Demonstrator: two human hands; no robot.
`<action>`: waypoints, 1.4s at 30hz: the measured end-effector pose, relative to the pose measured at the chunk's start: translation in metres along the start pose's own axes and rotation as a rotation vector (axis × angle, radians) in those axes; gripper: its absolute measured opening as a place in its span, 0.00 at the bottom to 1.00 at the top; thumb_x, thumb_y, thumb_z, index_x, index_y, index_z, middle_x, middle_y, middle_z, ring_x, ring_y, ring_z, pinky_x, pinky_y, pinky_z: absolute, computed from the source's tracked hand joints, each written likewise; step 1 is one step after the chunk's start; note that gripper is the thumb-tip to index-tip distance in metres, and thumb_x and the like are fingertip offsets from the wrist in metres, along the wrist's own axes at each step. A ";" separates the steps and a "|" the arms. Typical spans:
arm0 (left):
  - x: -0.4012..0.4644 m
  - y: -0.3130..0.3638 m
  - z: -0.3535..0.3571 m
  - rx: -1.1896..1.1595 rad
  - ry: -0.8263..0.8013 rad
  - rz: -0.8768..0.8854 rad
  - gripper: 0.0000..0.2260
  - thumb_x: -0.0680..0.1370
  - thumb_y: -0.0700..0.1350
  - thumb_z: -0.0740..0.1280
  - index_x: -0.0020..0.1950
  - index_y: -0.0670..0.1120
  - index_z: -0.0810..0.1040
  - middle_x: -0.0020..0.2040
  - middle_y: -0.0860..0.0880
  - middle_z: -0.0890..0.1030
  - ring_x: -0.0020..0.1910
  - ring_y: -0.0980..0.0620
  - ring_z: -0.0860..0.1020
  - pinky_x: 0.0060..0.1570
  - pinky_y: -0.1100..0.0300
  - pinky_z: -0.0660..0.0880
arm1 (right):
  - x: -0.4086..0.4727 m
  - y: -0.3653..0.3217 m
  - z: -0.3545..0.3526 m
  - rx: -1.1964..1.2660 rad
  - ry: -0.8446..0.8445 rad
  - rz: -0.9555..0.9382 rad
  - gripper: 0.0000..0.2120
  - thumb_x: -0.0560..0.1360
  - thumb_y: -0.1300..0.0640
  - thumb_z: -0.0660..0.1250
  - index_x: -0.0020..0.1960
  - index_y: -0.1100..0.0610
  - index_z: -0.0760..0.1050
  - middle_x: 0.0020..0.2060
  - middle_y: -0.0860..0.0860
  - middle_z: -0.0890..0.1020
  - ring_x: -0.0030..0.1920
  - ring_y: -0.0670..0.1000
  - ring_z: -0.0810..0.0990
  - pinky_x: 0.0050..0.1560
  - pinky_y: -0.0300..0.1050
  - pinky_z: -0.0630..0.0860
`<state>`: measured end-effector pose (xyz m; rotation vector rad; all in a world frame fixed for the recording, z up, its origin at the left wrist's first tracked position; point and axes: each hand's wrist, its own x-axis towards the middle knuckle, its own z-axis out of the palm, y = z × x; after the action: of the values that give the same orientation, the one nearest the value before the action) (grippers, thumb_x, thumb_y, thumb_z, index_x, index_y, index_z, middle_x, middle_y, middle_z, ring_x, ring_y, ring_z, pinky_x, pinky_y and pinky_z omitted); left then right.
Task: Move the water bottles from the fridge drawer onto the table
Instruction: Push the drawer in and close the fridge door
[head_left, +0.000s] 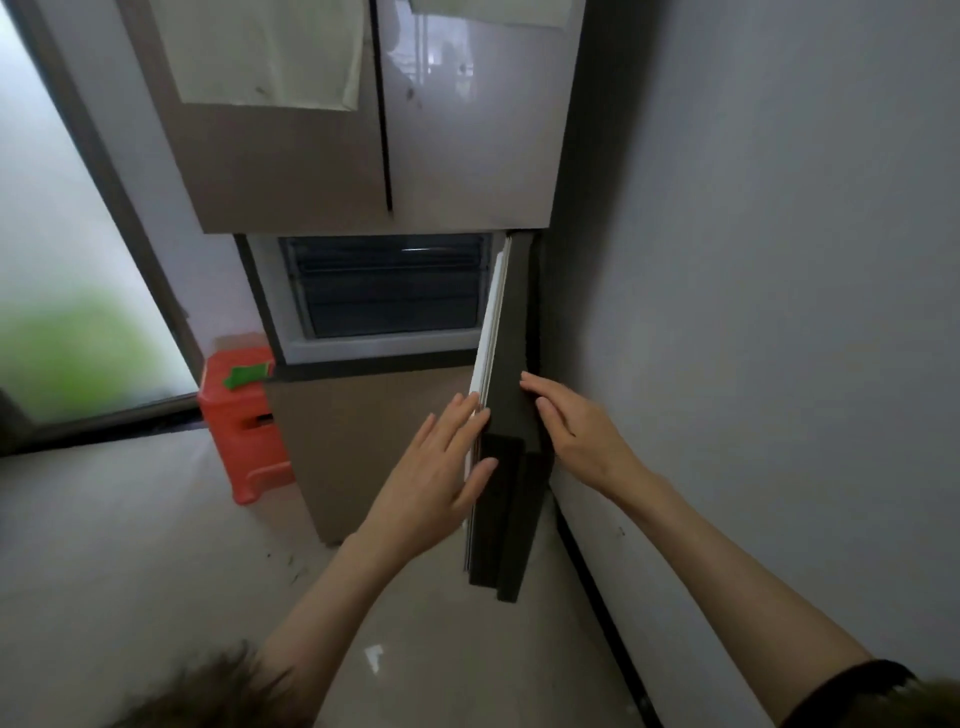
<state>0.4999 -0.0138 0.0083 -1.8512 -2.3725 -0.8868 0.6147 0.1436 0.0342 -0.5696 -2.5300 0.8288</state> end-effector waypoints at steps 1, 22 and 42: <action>-0.003 -0.005 -0.003 -0.023 0.006 -0.018 0.27 0.78 0.58 0.54 0.75 0.51 0.54 0.76 0.56 0.49 0.74 0.60 0.46 0.74 0.59 0.47 | 0.007 -0.005 0.009 0.010 -0.011 -0.003 0.18 0.81 0.58 0.54 0.69 0.54 0.67 0.70 0.48 0.68 0.70 0.44 0.65 0.71 0.40 0.61; 0.028 -0.252 -0.123 0.351 0.106 -0.379 0.28 0.79 0.52 0.58 0.76 0.48 0.52 0.77 0.51 0.51 0.76 0.52 0.45 0.74 0.55 0.43 | 0.208 -0.095 0.186 -0.525 -0.225 -0.279 0.31 0.80 0.52 0.57 0.76 0.48 0.44 0.76 0.48 0.43 0.76 0.49 0.44 0.75 0.54 0.44; 0.129 -0.396 -0.121 0.596 0.172 -0.465 0.30 0.77 0.44 0.63 0.75 0.44 0.52 0.77 0.44 0.51 0.75 0.45 0.47 0.71 0.47 0.43 | 0.396 -0.069 0.248 -0.739 -0.230 -0.410 0.35 0.79 0.49 0.56 0.73 0.48 0.33 0.74 0.52 0.38 0.74 0.53 0.36 0.71 0.55 0.35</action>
<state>0.0665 -0.0078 -0.0150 -0.9938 -2.5982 -0.2609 0.1450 0.1755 -0.0037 -0.1389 -2.9842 -0.2219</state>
